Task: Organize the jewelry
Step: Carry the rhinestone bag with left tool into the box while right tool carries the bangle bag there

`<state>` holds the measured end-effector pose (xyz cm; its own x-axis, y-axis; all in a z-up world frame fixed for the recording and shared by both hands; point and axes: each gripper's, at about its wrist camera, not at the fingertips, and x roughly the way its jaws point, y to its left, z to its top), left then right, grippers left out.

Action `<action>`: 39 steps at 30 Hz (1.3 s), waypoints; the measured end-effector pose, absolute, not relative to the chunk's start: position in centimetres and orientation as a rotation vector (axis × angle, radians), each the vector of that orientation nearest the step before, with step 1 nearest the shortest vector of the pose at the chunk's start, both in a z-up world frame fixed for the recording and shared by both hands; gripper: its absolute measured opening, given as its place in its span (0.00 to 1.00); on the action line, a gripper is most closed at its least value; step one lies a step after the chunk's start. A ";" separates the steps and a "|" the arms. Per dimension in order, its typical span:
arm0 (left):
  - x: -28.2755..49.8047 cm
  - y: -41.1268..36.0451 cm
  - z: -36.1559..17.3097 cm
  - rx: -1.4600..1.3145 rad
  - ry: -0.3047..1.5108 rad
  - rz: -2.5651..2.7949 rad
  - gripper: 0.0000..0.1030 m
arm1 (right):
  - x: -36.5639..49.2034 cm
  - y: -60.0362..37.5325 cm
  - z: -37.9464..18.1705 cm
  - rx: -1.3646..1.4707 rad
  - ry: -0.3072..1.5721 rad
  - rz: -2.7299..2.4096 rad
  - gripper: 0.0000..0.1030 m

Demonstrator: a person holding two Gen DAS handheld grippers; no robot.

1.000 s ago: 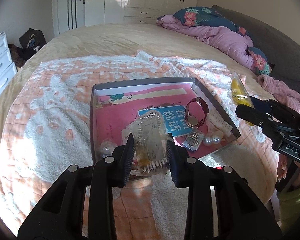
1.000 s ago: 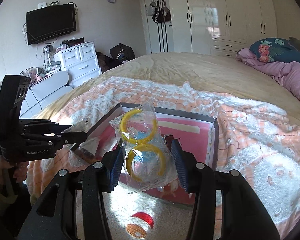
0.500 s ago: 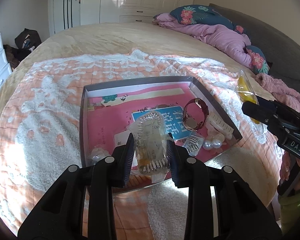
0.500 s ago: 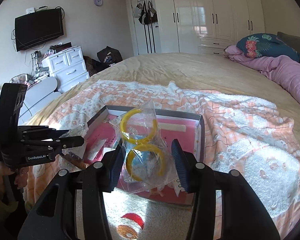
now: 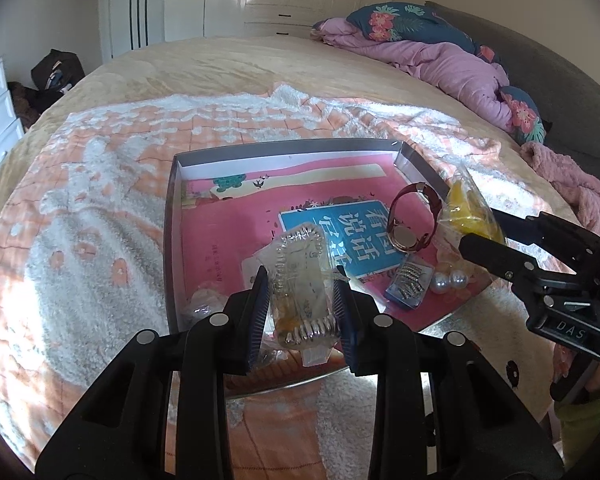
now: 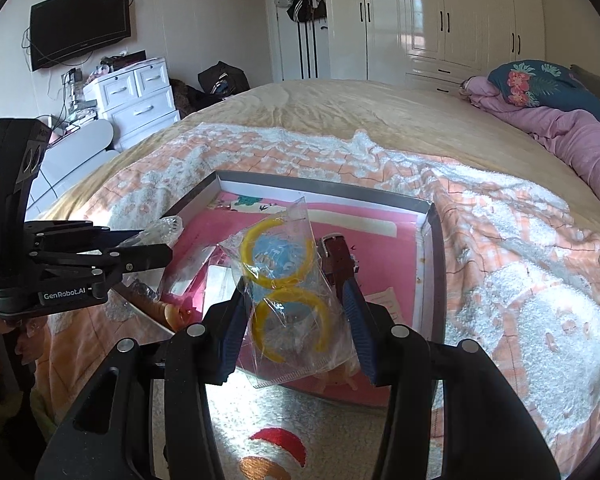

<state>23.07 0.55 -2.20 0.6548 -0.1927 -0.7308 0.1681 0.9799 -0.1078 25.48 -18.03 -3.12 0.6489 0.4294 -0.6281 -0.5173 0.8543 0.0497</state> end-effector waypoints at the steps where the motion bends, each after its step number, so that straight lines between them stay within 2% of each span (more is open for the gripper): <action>1: 23.2 0.4 -2.3 -0.017 0.835 -0.204 0.23 | 25.5 -17.8 -3.4 -0.142 0.683 0.542 0.44; 30: 24.0 0.4 -4.7 -0.008 0.895 -0.220 0.23 | 26.6 -16.0 -6.4 -0.161 0.764 0.530 0.46; 33: 24.0 0.4 -4.7 -0.008 0.897 -0.223 0.23 | 26.5 -16.1 -6.4 -0.158 0.758 0.531 0.50; 35: 23.9 0.3 -4.7 -0.007 0.898 -0.223 0.23 | 26.3 -16.2 -6.2 -0.153 0.750 0.529 0.56; 39: 24.0 0.3 -4.7 -0.007 0.898 -0.223 0.23 | 25.7 -16.7 -5.6 -0.141 0.735 0.529 0.60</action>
<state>23.96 0.32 -4.74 0.6015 -0.1951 -0.7747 0.1893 0.9769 -0.0991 25.73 -16.70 -5.61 0.6180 0.4102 -0.6707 -0.5065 0.8602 0.0594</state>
